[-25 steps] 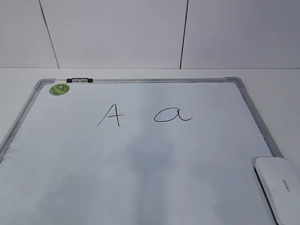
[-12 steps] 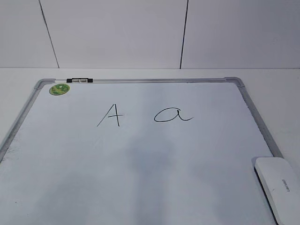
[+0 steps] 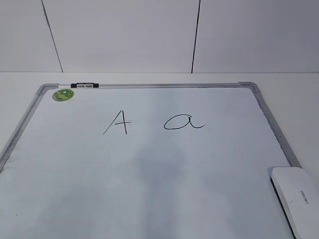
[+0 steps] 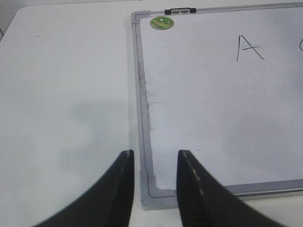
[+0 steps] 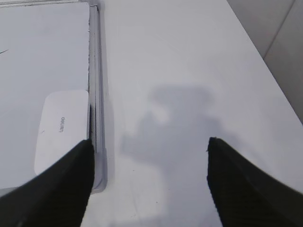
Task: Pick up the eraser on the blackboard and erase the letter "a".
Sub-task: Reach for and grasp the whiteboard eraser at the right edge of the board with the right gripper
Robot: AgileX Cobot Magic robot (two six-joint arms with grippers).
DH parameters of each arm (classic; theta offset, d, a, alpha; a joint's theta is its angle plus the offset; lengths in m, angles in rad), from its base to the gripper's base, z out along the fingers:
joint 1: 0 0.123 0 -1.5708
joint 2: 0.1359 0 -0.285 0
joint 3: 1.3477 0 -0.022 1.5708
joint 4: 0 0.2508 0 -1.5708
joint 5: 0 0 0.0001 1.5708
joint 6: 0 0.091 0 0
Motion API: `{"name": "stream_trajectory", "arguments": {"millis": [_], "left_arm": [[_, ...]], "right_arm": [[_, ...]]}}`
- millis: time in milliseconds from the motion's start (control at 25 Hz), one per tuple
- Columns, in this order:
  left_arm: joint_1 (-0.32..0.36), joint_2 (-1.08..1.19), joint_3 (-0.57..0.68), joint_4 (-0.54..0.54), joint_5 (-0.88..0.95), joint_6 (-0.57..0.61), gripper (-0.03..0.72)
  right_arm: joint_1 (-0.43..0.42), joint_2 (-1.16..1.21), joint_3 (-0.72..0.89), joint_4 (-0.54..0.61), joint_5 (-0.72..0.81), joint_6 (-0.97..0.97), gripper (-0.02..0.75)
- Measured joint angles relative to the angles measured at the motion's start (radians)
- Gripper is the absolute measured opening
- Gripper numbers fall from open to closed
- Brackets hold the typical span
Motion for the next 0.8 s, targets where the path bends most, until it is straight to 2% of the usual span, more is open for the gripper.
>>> {"name": "stream_trajectory", "arguments": {"millis": [360,520,800], "left_arm": [[0.0,0.0,0.0,0.0,0.0,0.0,0.235],[0.0,0.0,0.0,0.0,0.0,0.0,0.235],[0.0,0.0,0.0,0.0,0.0,0.0,0.235]], "right_arm": [[0.0,0.0,-0.021,0.009,-0.035,0.0,0.592],[0.0,0.0,-0.063,0.083,-0.121,-0.025,0.592],[0.0,0.106,-0.135,0.189,-0.123,-0.092,0.592]]}}
